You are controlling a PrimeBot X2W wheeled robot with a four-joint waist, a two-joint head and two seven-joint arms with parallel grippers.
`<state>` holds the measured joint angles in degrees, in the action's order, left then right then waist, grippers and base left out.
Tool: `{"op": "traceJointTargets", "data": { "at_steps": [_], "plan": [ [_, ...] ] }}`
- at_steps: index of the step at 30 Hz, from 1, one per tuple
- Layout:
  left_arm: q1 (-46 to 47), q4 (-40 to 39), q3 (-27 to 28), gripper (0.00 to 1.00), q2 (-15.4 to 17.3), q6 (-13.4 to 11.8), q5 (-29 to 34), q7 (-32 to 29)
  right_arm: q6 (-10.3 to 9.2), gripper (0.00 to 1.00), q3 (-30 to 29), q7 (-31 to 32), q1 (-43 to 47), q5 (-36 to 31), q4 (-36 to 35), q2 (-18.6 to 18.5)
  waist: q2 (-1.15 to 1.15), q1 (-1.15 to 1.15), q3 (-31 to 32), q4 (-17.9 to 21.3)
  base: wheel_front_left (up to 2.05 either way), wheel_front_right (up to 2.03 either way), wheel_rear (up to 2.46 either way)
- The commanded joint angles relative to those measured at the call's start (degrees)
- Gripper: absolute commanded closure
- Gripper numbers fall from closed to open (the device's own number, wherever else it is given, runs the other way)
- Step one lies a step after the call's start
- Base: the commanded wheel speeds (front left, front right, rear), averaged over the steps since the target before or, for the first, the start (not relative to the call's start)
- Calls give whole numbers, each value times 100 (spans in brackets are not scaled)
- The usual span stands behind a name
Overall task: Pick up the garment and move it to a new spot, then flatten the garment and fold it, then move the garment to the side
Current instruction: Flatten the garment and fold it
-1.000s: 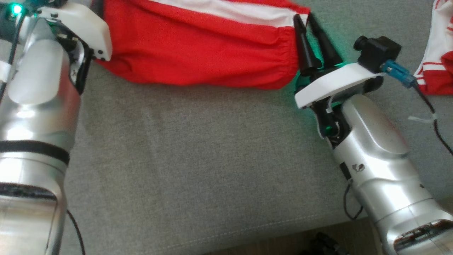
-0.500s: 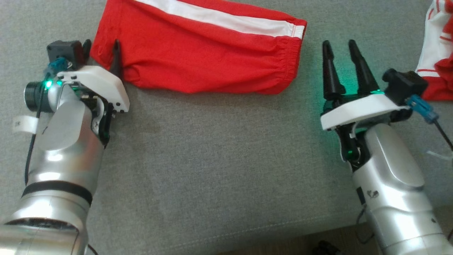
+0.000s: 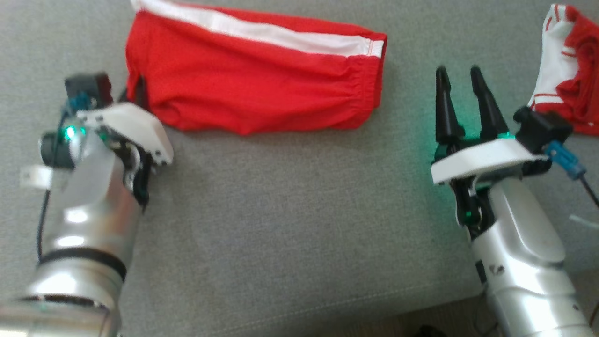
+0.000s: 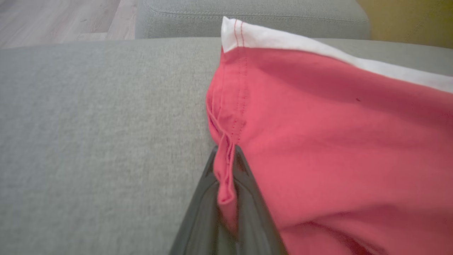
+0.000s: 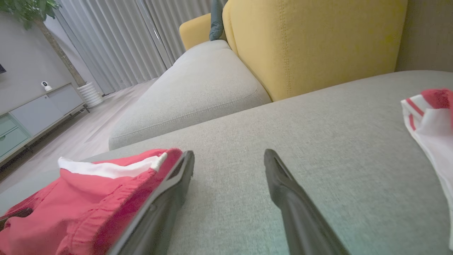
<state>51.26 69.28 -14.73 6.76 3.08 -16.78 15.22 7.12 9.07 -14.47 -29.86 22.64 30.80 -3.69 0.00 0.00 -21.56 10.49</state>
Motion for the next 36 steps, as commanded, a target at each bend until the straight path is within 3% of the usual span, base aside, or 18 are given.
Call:
{"op": "traceJointTargets", "data": {
  "at_steps": [1,8,15,16,17,18,28,36],
  "plan": [
    [-333,31,107,100,139,-37,-34,-43,36,0,73,-52,86,-5,-114,81,0,0,165,-60,0,0,0],
    [-1392,-1064,408,100,-85,-413,-168,-25,36,0,34,-52,551,-114,187,81,0,0,747,-469,0,0,0],
    [-2375,-2075,540,100,-297,-552,-176,-23,36,0,93,-52,750,-176,335,81,0,0,942,-886,0,0,0],
    [-2473,-2215,529,66,-317,-573,-150,-23,36,0,129,-52,750,-147,337,81,0,0,947,-932,0,0,0],
    [-2567,-2321,512,19,-335,-586,-135,-23,36,0,165,-52,744,-101,340,81,0,0,946,-973,0,0,0],
    [-2643,-2431,507,0,-349,-605,-130,-23,36,0,209,-52,727,-59,346,81,0,0,940,-1009,0,0,0],
    [-3148,-3301,167,0,-386,-757,-186,-23,36,0,544,-52,108,131,593,81,0,0,874,-1335,0,0,0],
    [-3231,-3551,-216,0,-387,-859,-305,-23,36,0,629,72,-298,-21,1932,81,0,0,832,-1587,0,0,0]
  ]
}}
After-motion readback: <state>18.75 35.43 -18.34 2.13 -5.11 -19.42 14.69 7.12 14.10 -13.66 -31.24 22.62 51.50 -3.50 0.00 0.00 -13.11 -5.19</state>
